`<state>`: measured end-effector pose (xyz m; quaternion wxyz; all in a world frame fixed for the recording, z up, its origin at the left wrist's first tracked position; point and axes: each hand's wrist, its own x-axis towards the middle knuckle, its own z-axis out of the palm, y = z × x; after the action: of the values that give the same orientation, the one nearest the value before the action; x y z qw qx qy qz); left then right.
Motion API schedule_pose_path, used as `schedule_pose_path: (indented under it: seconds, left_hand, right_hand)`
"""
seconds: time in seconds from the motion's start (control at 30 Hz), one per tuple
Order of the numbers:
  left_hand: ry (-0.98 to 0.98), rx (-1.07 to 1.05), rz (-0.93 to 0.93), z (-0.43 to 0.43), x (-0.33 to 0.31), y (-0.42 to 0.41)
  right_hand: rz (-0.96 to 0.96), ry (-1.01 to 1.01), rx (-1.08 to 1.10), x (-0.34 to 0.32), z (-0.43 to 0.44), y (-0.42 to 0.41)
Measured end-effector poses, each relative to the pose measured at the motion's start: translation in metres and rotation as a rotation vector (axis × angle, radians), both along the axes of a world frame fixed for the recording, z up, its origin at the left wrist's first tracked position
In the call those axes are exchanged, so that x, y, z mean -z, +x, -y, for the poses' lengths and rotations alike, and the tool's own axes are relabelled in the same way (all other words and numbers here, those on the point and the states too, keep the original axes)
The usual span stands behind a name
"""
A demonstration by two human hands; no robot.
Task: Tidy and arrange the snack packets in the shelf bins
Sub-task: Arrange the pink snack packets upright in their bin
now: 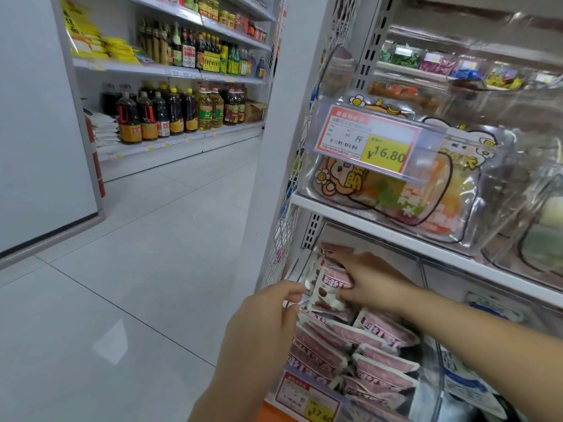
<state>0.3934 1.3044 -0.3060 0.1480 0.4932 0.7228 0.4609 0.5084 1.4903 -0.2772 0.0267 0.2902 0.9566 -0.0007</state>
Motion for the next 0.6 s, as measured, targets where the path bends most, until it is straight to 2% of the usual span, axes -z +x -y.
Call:
schedule_pose_path:
  seconds: [0.1,0.23,0.33,0.4,0.53,0.6]
  left_hand:
    - [0.002,-0.001,0.018,-0.001,-0.001,0.001]
    - [-0.011,-0.003,0.028,0.001,-0.002,0.000]
    - [-0.009,-0.014,0.034,0.002,-0.002,-0.004]
    - [-0.011,-0.018,0.036,0.002,-0.001,-0.005]
    - [-0.016,-0.012,0.028,0.002,0.000,-0.005]
    - [-0.017,-0.014,0.025,0.002,0.001,-0.006]
  right_hand:
    - [-0.016,-0.083,0.056,0.003,-0.003,-0.009]
    - [0.142,0.110,-0.067,0.005,0.008,-0.016]
    - [0.262,0.172,-0.093,0.007,0.010,-0.015]
    - [0.304,0.092,-0.039,0.006,0.003,-0.014]
    - [0.334,-0.280,-0.035,0.007,-0.003,-0.014]
    - [0.318,-0.271,-0.013,0.008,-0.003,-0.013]
